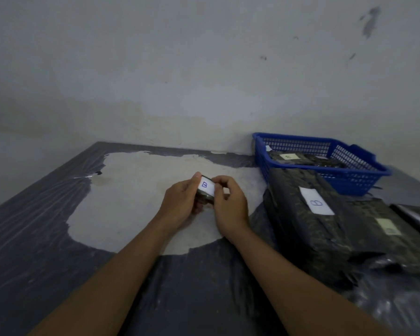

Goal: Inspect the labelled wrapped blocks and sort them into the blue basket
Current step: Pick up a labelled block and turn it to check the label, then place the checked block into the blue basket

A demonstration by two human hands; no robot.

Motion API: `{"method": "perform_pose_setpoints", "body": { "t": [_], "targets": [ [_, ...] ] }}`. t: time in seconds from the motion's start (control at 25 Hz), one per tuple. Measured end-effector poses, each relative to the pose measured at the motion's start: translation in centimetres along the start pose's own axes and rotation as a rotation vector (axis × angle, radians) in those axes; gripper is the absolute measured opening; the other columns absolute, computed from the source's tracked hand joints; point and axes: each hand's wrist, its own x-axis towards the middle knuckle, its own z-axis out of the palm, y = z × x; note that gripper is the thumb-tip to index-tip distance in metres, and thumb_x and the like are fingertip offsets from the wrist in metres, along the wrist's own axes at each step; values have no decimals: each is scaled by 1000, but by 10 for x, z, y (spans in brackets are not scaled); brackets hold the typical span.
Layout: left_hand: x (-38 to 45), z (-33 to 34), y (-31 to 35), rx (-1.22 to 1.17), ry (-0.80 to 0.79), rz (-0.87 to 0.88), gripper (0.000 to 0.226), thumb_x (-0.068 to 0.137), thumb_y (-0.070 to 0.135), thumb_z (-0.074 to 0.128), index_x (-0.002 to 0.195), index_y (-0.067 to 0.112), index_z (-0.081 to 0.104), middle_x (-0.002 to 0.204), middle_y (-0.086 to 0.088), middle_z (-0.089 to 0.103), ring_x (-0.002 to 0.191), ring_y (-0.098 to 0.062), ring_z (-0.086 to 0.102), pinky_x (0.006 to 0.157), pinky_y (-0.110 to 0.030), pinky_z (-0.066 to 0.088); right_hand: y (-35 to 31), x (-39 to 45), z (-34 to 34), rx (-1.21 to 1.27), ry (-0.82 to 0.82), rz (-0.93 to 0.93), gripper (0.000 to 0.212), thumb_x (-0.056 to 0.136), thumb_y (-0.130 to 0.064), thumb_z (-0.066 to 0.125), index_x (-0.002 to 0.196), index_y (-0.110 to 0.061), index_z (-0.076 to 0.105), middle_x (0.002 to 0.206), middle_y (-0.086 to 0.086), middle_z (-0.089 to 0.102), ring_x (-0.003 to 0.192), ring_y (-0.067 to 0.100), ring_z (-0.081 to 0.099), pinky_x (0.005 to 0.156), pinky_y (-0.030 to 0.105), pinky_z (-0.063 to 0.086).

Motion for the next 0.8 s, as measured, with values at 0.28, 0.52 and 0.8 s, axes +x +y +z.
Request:
{"method": "perform_pose_setpoints", "body": {
  "t": [0.28,0.52,0.8],
  "targets": [
    [3,1,24,85,-88,-32,46,104,53,46,105,18,76,94,-9,79,85,-29,75,76,-42,62,-39,-12,-36,-422,-271,-55,43,94,-20,65,134,-17,50,130,6,54,108,16,53,86,25,43],
    [6,40,71,-52,-198,-50,54,108,56,23,102,27,69,94,-10,77,86,-30,70,71,-35,55,-91,18,-113,-568,-346,-148,46,94,-22,71,135,-15,52,136,7,58,121,22,58,89,27,49],
    [64,96,35,558,-240,184,30,108,34,44,130,23,61,137,-4,62,124,-20,57,103,-30,42,-89,96,-238,-729,-237,-71,50,93,-25,74,138,-16,53,135,11,55,113,23,58,90,32,51]
  ]
}}
